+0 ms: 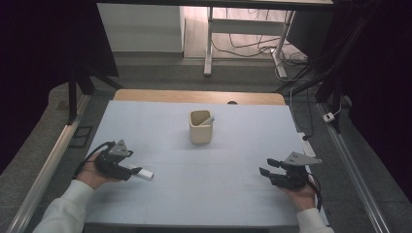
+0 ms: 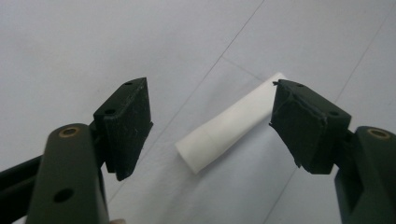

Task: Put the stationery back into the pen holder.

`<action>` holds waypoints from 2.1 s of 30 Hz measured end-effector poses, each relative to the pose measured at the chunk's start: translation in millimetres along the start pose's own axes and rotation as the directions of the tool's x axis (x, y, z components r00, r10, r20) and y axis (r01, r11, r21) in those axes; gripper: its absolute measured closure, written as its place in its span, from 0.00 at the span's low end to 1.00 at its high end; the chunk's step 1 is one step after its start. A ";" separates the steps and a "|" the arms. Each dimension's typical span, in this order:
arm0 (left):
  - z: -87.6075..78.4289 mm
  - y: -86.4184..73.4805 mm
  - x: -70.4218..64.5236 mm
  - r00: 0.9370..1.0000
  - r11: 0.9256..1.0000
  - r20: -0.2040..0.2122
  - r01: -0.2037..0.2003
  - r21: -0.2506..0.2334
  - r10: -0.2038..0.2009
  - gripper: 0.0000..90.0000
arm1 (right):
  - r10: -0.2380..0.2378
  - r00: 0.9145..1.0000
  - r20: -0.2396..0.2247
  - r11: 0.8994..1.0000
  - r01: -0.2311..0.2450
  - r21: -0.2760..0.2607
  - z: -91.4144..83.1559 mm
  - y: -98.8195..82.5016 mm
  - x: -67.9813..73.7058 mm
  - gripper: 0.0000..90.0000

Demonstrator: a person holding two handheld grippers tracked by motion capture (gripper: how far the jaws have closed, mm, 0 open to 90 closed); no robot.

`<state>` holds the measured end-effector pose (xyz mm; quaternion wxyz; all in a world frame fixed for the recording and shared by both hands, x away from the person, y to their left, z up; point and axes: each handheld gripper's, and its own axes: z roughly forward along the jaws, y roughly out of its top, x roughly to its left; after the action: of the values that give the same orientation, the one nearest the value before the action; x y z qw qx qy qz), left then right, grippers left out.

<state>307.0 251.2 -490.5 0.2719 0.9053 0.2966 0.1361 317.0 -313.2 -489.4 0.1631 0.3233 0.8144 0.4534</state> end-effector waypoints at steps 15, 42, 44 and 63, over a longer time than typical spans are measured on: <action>18.2 9.8 7.2 0.971 0.962 0.121 -0.222 0.157 0.205 0.33 | -0.010 1.000 -0.003 1.000 0.010 0.020 3.1 -0.9 0.8 0.52; 39.6 12.1 18.2 0.920 0.916 0.256 -0.350 0.195 0.296 0.72 | -0.007 1.000 0.009 1.000 0.007 0.027 2.7 -2.2 -0.3 0.52; 39.3 11.3 18.7 0.918 0.917 0.256 -0.354 0.187 0.302 0.73 | -0.008 1.000 0.009 1.000 0.008 0.028 2.8 -2.2 -0.3 0.52; 25.8 27.3 -1.9 0.927 0.947 0.228 -0.318 0.053 0.298 0.73 | -0.015 1.000 0.012 1.000 0.014 0.020 2.6 -0.7 1.9 0.52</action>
<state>328.7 221.0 -496.1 0.2375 0.9612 0.1251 0.0644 316.8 -310.6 -491.3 0.1682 0.3218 0.8201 0.4423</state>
